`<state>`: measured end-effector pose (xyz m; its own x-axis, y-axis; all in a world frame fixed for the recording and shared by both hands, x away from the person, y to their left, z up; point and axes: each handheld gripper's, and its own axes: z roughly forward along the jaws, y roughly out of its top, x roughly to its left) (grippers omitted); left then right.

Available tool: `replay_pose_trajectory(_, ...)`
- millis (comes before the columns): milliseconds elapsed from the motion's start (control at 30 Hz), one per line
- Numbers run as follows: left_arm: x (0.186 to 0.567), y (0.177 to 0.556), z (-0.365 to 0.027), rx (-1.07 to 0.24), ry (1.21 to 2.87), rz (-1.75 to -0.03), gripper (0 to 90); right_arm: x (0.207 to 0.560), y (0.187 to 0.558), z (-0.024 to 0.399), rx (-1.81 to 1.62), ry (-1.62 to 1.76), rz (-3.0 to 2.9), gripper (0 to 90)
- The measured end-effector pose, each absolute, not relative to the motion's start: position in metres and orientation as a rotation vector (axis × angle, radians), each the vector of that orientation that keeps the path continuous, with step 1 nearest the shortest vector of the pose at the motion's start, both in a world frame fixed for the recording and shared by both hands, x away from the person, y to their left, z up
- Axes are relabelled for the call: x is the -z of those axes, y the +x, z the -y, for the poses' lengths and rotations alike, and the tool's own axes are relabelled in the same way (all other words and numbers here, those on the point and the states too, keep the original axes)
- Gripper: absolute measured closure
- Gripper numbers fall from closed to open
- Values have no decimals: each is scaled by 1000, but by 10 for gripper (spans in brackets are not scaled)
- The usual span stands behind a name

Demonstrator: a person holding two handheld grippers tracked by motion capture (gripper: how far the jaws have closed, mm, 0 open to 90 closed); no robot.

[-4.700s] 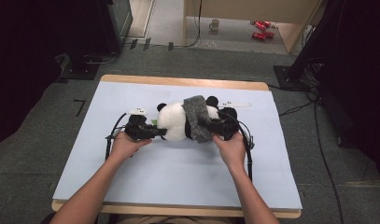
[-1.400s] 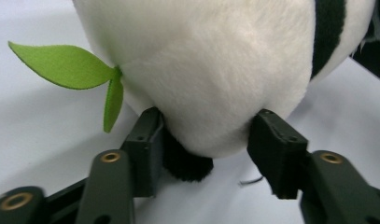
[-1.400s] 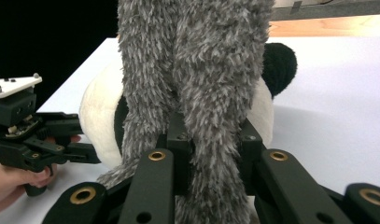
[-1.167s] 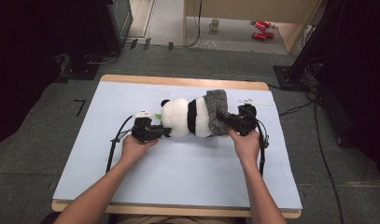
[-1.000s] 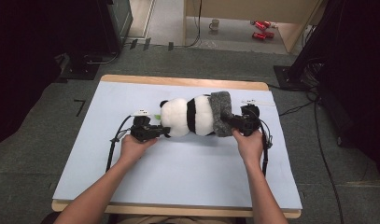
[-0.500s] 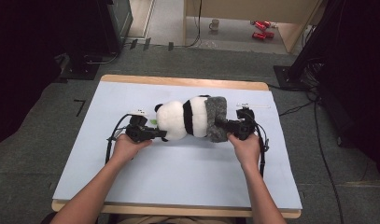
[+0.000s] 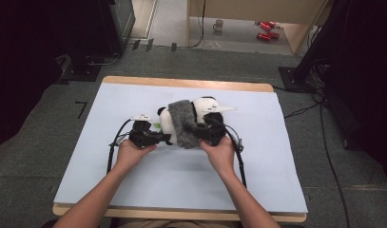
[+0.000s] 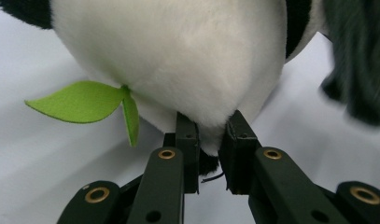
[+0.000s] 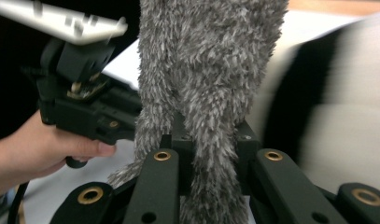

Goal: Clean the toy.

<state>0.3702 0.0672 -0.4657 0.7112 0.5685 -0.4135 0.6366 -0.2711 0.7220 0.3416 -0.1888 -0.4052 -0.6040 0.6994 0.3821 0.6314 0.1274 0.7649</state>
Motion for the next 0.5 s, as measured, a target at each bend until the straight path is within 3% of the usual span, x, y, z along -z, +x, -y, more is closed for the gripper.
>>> replay_pose_trajectory(167, 464, 364, -70, 92, 1972, -939, 811, 421, 346, 169, -1410, 1321, -2381, 771)
replay_pose_trajectory(500, 469, 370, -82, 79, 1968, -975, 827, 415, 351, 186, -1262, 1338, -2364, 770)
